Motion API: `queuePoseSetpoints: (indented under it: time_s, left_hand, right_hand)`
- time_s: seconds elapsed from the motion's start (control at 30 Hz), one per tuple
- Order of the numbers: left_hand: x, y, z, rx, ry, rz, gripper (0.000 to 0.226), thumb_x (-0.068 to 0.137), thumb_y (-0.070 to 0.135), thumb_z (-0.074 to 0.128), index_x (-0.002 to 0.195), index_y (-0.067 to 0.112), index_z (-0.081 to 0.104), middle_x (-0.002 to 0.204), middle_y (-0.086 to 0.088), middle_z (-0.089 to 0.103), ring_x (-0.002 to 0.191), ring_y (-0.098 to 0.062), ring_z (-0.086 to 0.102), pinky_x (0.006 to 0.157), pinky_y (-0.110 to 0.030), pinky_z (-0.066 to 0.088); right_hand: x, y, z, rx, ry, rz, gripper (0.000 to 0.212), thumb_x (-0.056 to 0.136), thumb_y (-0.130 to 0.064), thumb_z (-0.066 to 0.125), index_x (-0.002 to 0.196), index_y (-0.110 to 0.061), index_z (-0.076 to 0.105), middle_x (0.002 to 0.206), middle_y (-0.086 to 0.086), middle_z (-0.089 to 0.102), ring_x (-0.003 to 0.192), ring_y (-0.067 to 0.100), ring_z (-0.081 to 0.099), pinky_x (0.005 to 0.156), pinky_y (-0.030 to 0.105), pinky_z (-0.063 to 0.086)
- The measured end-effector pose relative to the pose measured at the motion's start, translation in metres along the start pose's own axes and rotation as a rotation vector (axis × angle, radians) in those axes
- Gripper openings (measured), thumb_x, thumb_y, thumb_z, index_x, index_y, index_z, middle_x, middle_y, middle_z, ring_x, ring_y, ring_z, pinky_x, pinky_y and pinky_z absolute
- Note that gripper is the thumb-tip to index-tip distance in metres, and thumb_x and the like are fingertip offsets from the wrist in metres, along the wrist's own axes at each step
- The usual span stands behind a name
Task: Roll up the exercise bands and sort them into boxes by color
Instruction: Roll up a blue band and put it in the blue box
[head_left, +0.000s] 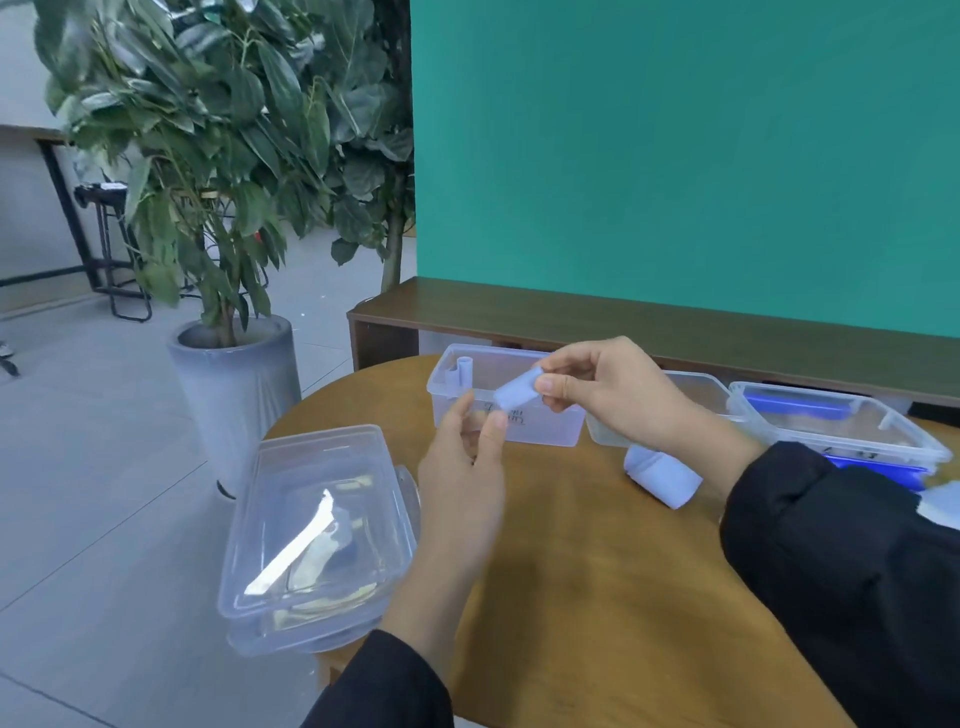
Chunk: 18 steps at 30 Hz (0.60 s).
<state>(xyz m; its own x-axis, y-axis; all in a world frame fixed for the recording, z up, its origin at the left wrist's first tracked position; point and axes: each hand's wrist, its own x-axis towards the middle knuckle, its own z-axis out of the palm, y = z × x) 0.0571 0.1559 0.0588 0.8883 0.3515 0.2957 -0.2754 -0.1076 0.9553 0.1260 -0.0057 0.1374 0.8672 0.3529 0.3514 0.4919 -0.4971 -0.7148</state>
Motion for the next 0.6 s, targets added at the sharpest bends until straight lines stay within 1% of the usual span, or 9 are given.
queuePoseSetpoints:
  time_s: [0.03, 0.1, 0.17, 0.2, 0.23, 0.3, 0.37, 0.47, 0.6]
  left_hand:
    - [0.002, -0.001, 0.001, 0.009, 0.015, -0.003, 0.047, 0.102, 0.038, 0.057, 0.147, 0.031, 0.049, 0.113, 0.024, 0.061, 0.109, 0.006, 0.059, 0.1, -0.027, 0.047]
    - [0.007, -0.003, 0.002, 0.04, 0.041, -0.003, 0.047, 0.101, 0.033, 0.059, 0.147, 0.032, 0.047, 0.118, 0.022, 0.057, 0.107, 0.011, 0.055, 0.095, -0.023, 0.044]
    - [0.013, -0.006, 0.003, 0.074, 0.052, -0.008, 0.047, 0.101, 0.029, 0.059, 0.146, 0.032, 0.047, 0.124, 0.016, 0.057, 0.108, 0.009, 0.055, 0.095, -0.023, 0.045]
    - [0.015, -0.008, 0.003, 0.082, 0.052, -0.012, 0.046, 0.101, 0.028, 0.059, 0.146, 0.032, 0.047, 0.126, 0.014, 0.057, 0.108, 0.007, 0.056, 0.096, -0.024, 0.046]
    - [0.016, -0.009, 0.003, 0.089, 0.053, -0.016, 0.045, 0.101, 0.027, 0.06, 0.144, 0.032, 0.048, 0.126, 0.014, 0.058, 0.108, 0.007, 0.057, 0.096, -0.024, 0.047]
    - [0.02, -0.013, 0.002, 0.116, 0.071, -0.018, 0.042, 0.1, 0.027, 0.061, 0.14, 0.033, 0.05, 0.123, 0.019, 0.059, 0.106, 0.008, 0.057, 0.093, -0.019, 0.048]
    - [0.025, -0.017, 0.002, 0.137, 0.095, -0.021, 0.04, 0.099, 0.027, 0.062, 0.137, 0.033, 0.052, 0.117, 0.025, 0.058, 0.103, 0.013, 0.056, 0.082, -0.008, 0.045]
    - [0.031, -0.022, 0.001, 0.165, 0.138, -0.017, 0.038, 0.098, 0.025, 0.064, 0.134, 0.032, 0.055, 0.116, 0.023, 0.062, 0.102, 0.014, 0.056, 0.074, 0.0, 0.042]
    - [0.037, -0.024, 0.0, 0.169, 0.173, -0.004, 0.033, 0.097, 0.021, 0.064, 0.128, 0.031, 0.06, 0.114, 0.02, 0.065, 0.1, 0.013, 0.058, 0.074, 0.0, 0.041]
  right_hand:
    - [0.013, 0.004, 0.001, -0.029, 0.009, -0.003, 0.011, 0.093, -0.023, 0.073, 0.098, -0.013, 0.074, 0.078, 0.002, 0.077, 0.075, 0.017, 0.074, 0.079, 0.024, 0.057]
    - [0.039, 0.014, 0.004, -0.109, 0.02, -0.01, 0.01, 0.094, -0.023, 0.072, 0.099, -0.015, 0.075, 0.079, 0.003, 0.076, 0.075, 0.018, 0.072, 0.074, 0.021, 0.055]
    - [0.066, 0.027, 0.009, -0.212, 0.025, -0.017, 0.014, 0.095, -0.023, 0.07, 0.103, -0.013, 0.075, 0.08, 0.001, 0.075, 0.071, 0.016, 0.068, 0.065, 0.014, 0.05]
    - [0.077, 0.034, 0.012, -0.266, 0.023, -0.016, 0.017, 0.096, -0.024, 0.069, 0.106, -0.012, 0.075, 0.081, 0.0, 0.074, 0.071, 0.013, 0.066, 0.064, 0.011, 0.047]
    - [0.087, 0.042, 0.014, -0.314, 0.015, -0.004, 0.02, 0.097, -0.024, 0.067, 0.11, -0.011, 0.075, 0.086, 0.0, 0.075, 0.076, 0.011, 0.067, 0.068, 0.012, 0.047]
    - [0.109, 0.059, 0.021, -0.388, -0.025, 0.043, 0.03, 0.097, -0.027, 0.067, 0.121, -0.009, 0.07, 0.106, 0.006, 0.074, 0.097, 0.019, 0.068, 0.086, 0.026, 0.052]
    - [0.128, 0.074, 0.029, -0.441, -0.073, 0.093, 0.038, 0.095, -0.03, 0.07, 0.126, -0.007, 0.065, 0.113, 0.011, 0.069, 0.107, 0.026, 0.063, 0.093, 0.036, 0.051]
    - [0.15, 0.088, 0.037, -0.437, -0.08, 0.119, 0.032, 0.091, -0.03, 0.074, 0.112, -0.007, 0.066, 0.106, 0.012, 0.067, 0.102, 0.028, 0.062, 0.089, 0.039, 0.052]
    - [0.169, 0.098, 0.044, -0.375, -0.108, 0.126, 0.028, 0.086, -0.024, 0.08, 0.105, -0.005, 0.071, 0.098, 0.012, 0.072, 0.097, 0.026, 0.067, 0.089, 0.042, 0.055]
